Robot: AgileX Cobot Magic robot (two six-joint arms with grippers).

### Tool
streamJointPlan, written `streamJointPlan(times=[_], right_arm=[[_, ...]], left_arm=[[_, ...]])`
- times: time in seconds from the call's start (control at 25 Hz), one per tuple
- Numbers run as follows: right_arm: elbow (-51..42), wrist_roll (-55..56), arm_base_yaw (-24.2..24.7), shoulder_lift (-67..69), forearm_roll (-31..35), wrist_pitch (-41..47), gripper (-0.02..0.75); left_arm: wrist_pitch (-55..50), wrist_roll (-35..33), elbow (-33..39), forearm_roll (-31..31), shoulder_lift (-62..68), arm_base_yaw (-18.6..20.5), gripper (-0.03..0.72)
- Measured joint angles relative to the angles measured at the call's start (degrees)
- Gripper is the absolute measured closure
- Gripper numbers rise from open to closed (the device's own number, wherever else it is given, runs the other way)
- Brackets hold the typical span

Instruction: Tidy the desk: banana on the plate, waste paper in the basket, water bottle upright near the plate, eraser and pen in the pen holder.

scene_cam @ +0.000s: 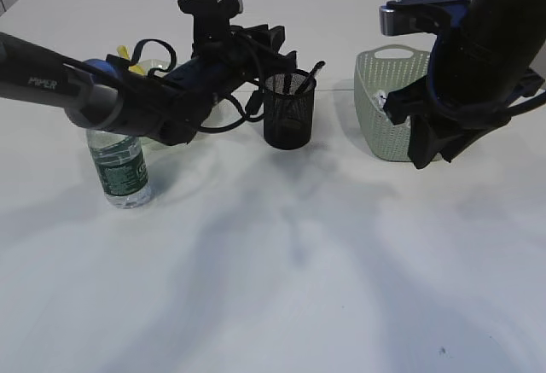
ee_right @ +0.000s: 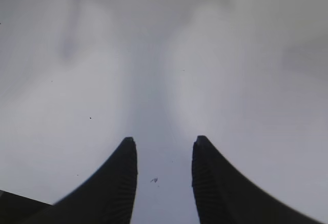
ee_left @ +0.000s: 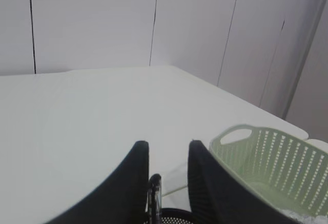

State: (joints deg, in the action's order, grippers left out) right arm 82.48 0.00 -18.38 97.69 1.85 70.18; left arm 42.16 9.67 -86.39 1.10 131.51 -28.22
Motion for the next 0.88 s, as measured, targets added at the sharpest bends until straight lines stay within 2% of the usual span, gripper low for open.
streamJointPlan(times=[0.4,0.68,0.88], right_arm=[[0.0,0.0,0.0,0.0,0.1,0.0,0.464],[0.0,0.0,0.0,0.0,0.1,0.0,0.464],[0.0,0.0,0.0,0.0,0.1,-0.2,0.464]], left_arm=[[-6.8,0.0,0.0,0.0,-6.9,0.5,0.506],[-18.2,0.0,0.0,0.0,-12.8,4.4,0.506],[-31.0,0.0,0.0,0.0,-18.0,8.4,0.506]])
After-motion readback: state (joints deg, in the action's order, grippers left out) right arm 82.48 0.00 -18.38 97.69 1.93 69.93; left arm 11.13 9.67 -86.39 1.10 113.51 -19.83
